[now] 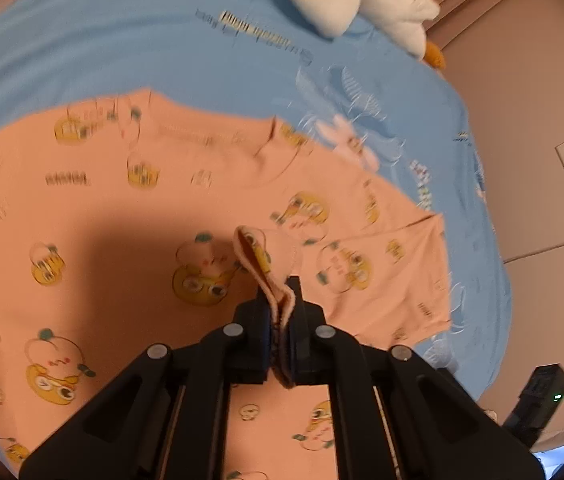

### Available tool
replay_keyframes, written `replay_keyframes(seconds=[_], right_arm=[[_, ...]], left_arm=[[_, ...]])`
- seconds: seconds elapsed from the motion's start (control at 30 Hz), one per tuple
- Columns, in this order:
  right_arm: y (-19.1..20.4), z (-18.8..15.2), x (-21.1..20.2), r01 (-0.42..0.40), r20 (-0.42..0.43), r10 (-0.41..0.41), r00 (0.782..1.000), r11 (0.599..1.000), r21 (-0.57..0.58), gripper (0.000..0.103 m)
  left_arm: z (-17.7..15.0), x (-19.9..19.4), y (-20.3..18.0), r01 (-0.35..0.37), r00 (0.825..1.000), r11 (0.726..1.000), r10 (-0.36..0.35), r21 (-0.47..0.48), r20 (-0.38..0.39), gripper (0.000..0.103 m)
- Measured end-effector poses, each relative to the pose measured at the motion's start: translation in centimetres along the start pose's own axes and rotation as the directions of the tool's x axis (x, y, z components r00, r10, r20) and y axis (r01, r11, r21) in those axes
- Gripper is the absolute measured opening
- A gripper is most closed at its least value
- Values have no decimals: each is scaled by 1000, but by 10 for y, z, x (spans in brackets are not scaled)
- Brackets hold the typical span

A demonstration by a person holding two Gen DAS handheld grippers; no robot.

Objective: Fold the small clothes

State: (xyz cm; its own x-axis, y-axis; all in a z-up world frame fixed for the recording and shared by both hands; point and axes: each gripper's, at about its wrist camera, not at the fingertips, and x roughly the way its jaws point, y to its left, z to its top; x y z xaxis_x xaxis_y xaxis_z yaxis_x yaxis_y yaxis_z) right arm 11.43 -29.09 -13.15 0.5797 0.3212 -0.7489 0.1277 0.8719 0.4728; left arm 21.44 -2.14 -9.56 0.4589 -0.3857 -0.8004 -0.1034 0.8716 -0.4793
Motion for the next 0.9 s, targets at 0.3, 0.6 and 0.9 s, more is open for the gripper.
replay_keyframes(seconds=[0.3, 0.6, 0.9], right_arm=[[1, 2, -1, -20, 5, 20, 1000, 1000, 15, 65], [1, 3, 0, -38, 5, 38, 999, 999, 25, 65], [0, 5, 2, -50, 0, 50, 999, 998, 34, 65]], left_arm=[[34, -53, -46, 13, 992, 992, -29, 122, 126, 4], [63, -90, -84, 11, 976, 976, -57, 217, 210, 4], [82, -130, -75, -35, 956, 979, -26, 200, 294, 4]])
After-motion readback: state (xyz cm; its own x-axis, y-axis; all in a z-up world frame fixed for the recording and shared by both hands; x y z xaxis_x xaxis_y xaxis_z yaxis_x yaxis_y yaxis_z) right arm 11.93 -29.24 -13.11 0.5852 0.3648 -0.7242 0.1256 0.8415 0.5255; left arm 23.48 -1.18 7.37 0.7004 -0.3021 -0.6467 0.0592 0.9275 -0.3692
